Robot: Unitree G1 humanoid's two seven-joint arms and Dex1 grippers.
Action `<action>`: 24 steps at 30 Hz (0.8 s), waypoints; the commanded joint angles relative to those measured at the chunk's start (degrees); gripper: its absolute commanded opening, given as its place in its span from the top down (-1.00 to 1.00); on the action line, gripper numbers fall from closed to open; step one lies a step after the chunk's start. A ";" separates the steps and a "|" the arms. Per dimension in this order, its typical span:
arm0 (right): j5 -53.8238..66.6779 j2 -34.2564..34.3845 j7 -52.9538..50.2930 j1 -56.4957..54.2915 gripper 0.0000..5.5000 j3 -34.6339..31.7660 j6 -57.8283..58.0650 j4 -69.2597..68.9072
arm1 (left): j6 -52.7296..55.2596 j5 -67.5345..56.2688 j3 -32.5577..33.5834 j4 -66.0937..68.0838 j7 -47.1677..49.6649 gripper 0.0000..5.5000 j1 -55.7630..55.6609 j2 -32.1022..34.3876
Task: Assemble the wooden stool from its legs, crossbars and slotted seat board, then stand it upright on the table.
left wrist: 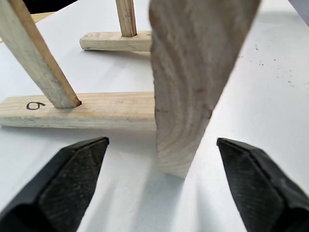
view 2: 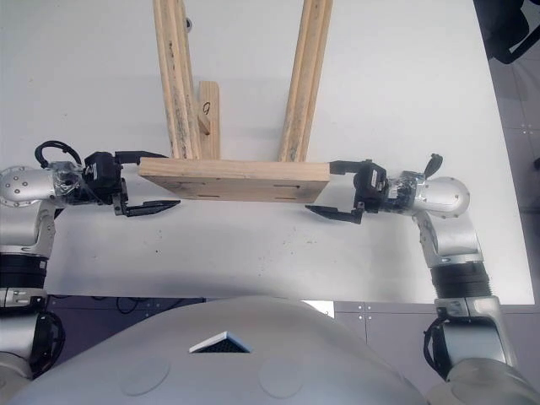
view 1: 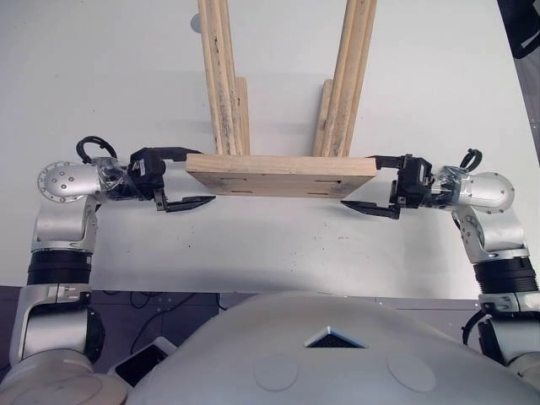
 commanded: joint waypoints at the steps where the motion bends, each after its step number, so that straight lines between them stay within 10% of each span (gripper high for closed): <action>1: -0.52 1.24 -0.22 -1.12 -0.08 0.78 -0.42 0.05 | 1.34 -1.16 -0.03 -1.35 -0.01 -0.27 -1.33 0.02; 10: -0.20 -0.50 0.61 -0.81 0.47 -0.01 -0.10 -0.30 | 3.61 -3.26 0.22 -7.80 -0.58 0.23 2.35 1.04; 19: 1.03 -0.81 0.21 1.16 0.50 -1.04 2.10 -3.08 | 7.93 -5.14 0.84 -10.11 -0.04 0.46 2.46 2.27; 24: 16.01 -6.37 -3.20 3.49 0.50 -8.14 23.88 -19.36 | 34.82 -24.99 5.94 -30.58 3.67 0.46 7.96 8.66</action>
